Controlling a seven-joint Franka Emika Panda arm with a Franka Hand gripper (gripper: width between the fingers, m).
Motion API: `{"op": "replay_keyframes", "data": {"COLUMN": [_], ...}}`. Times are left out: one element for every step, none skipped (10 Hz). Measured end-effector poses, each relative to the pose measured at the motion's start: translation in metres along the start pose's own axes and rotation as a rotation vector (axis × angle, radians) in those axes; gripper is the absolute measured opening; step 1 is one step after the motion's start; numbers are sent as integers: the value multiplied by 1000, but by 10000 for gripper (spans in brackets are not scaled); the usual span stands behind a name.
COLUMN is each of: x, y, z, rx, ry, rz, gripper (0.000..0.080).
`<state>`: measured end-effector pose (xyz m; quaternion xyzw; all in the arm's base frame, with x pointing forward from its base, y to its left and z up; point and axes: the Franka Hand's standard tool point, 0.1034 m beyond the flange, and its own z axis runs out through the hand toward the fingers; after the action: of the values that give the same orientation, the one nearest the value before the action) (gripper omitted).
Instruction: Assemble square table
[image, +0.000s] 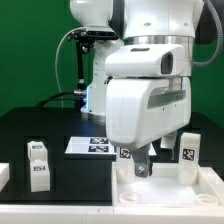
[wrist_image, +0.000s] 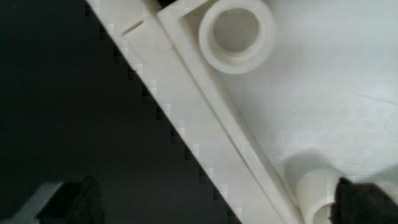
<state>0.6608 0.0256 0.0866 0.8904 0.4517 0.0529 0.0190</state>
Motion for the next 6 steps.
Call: {"op": "replay_keyframes", "data": {"x": [0, -4, -23, -50, -76, -94], "y": [0, 2, 9, 20, 30, 39], "z": [0, 1, 4, 3, -1, -3], "rx": [0, 1, 9, 14, 23, 13], "ry": [0, -2, -9, -19, -39, -45], "rz": [83, 129, 147, 227, 291, 411], "gripper": [647, 649, 649, 649, 649, 649]}}
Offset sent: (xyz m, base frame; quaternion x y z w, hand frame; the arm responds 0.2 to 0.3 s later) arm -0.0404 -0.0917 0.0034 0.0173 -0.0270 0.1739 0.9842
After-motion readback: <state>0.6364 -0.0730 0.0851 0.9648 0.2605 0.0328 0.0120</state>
